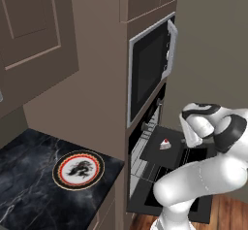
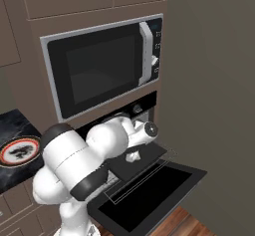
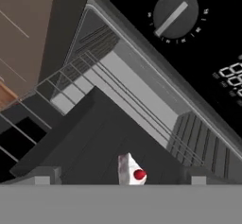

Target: Take the baked cake out of the oven and place it on the plate for cooling. Then close the oven door.

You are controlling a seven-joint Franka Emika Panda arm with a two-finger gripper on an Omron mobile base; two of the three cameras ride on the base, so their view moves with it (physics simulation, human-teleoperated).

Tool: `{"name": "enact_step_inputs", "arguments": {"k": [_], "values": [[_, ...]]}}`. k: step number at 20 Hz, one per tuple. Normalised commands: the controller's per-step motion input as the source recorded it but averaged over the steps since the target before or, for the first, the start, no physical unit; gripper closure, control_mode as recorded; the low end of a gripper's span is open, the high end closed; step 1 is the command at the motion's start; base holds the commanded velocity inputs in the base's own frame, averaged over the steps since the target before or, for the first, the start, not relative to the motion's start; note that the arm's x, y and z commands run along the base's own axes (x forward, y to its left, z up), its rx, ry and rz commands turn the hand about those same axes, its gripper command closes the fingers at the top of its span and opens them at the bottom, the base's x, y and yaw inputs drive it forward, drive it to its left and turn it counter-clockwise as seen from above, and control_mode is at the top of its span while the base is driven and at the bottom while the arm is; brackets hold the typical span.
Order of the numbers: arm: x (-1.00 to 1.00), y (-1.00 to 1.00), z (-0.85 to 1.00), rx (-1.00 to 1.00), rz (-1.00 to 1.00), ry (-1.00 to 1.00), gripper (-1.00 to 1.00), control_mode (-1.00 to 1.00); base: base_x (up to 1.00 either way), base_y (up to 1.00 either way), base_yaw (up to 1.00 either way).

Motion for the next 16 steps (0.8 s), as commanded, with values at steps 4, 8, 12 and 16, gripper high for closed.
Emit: {"name": "enact_step_inputs", "arguments": {"k": [4,8,12,16], "values": [[0.12,0.0,-0.2,-0.04,0.1,0.09,-1.0,-1.0,0.0,0.0,0.0],[0.01,0.03,-0.21,-0.03,0.12,0.1,-1.0,-1.0,0.0,0.0,0.0],[0.05,0.1,-0.23,0.0,0.14,0.11,-1.0,-1.0,0.0,0.0,0.0],[0.16,0.04,-0.22,0.0,0.14,0.08,-1.0,-1.0,0.0,0.0,0.0]]}}
